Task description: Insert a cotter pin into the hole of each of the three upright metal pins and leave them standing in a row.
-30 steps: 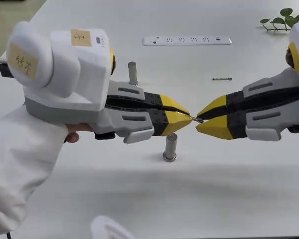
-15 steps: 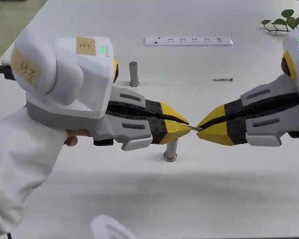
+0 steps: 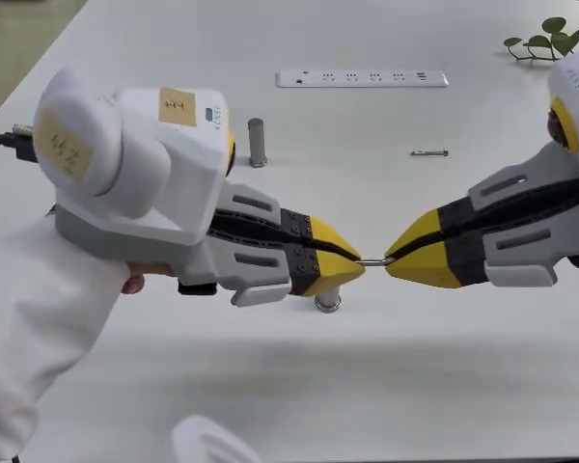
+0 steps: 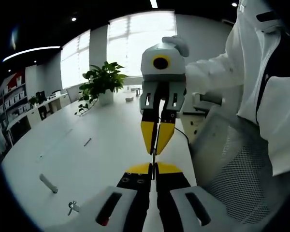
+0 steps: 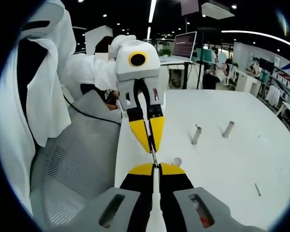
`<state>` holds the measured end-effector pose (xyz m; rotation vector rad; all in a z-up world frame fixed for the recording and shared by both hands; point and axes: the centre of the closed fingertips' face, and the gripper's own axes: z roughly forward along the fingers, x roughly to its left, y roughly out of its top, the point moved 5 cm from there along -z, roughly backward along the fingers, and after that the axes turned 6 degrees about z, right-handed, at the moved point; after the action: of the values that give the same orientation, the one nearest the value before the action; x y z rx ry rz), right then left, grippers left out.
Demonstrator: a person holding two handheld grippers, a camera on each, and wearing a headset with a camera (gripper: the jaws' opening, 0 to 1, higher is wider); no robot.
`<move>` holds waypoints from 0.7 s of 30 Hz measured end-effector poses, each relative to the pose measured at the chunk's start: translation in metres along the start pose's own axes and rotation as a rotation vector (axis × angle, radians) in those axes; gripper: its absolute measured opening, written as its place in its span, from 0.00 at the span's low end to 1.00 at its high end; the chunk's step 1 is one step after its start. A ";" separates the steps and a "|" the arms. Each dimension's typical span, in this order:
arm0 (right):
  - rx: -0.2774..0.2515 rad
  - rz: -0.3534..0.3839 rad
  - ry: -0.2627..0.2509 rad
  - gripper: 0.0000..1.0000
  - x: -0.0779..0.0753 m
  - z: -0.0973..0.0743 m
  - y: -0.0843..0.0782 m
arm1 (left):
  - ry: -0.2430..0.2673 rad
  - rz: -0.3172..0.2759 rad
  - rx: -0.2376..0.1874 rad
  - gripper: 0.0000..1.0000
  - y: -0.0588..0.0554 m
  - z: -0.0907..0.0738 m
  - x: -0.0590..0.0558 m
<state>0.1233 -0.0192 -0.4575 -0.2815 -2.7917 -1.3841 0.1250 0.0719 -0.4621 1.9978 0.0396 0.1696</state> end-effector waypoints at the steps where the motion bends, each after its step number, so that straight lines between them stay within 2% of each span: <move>1: -0.003 0.001 -0.002 0.00 -0.001 0.000 0.000 | 0.001 -0.005 0.002 0.00 -0.001 0.000 0.000; 3: -0.008 0.003 -0.011 0.00 -0.002 0.000 0.000 | 0.006 -0.013 0.006 0.00 -0.003 0.001 0.000; 4: -0.008 0.010 -0.018 0.00 -0.003 0.001 -0.001 | 0.014 -0.051 0.009 0.00 -0.006 0.002 0.001; 8: -0.016 0.011 -0.037 0.00 -0.005 0.003 -0.001 | 0.039 -0.048 0.007 0.02 -0.009 0.002 0.003; 11: -0.022 0.019 -0.052 0.00 -0.007 0.002 -0.003 | 0.050 -0.095 -0.010 0.07 -0.009 0.001 0.006; 12: -0.024 0.027 -0.056 0.00 -0.009 0.002 -0.004 | 0.054 -0.094 -0.013 0.07 -0.010 0.001 0.008; 18: -0.017 0.060 -0.107 0.00 -0.016 0.000 -0.013 | 0.093 -0.112 0.009 0.20 -0.019 0.003 0.016; 21: -0.015 0.086 -0.120 0.00 -0.018 0.001 -0.019 | 0.094 -0.141 -0.011 0.18 -0.022 0.003 0.018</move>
<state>0.1382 -0.0326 -0.4752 -0.4943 -2.8263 -1.4150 0.1442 0.0800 -0.4814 1.9674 0.2391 0.1725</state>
